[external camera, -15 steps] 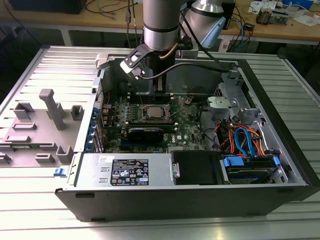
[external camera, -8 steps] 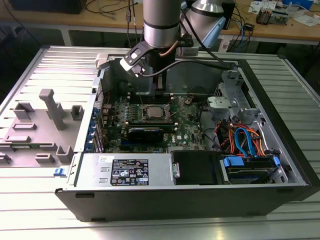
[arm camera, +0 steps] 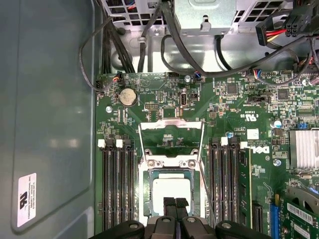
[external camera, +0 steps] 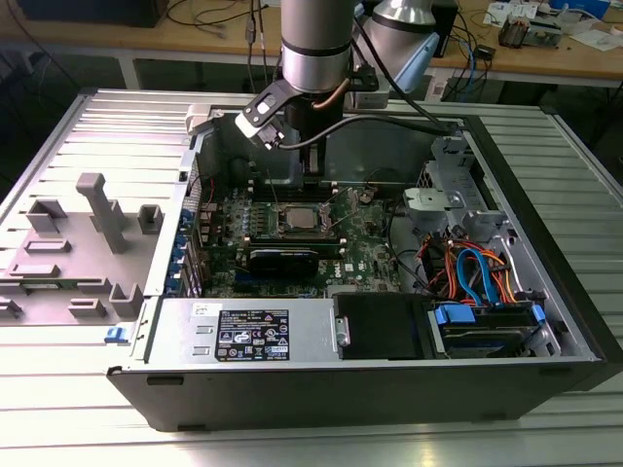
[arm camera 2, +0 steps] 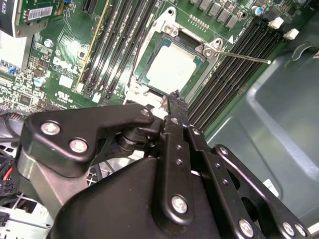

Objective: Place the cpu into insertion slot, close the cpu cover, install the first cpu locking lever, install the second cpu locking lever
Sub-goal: 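Close the cpu cover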

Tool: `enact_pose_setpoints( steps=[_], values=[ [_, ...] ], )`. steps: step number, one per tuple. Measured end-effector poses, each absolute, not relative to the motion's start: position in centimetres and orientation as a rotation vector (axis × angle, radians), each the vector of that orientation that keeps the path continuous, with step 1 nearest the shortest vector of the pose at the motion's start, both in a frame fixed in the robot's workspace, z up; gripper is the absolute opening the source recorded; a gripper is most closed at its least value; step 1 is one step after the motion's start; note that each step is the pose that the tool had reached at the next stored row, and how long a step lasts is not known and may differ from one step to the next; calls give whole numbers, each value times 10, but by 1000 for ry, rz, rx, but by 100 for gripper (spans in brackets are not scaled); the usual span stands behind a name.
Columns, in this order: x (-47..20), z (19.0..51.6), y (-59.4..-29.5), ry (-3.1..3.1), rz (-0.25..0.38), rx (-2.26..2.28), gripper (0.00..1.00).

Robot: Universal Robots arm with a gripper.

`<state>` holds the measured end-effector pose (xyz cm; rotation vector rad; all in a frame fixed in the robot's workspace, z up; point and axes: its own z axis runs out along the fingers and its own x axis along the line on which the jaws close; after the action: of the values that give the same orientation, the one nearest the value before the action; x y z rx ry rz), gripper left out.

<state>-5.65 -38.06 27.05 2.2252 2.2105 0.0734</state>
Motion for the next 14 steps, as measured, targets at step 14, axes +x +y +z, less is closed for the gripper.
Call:
enact_pose_setpoints(
  steps=[14],
  values=[
    [-53,270,-381,2211,73,2224,11]
  ],
)
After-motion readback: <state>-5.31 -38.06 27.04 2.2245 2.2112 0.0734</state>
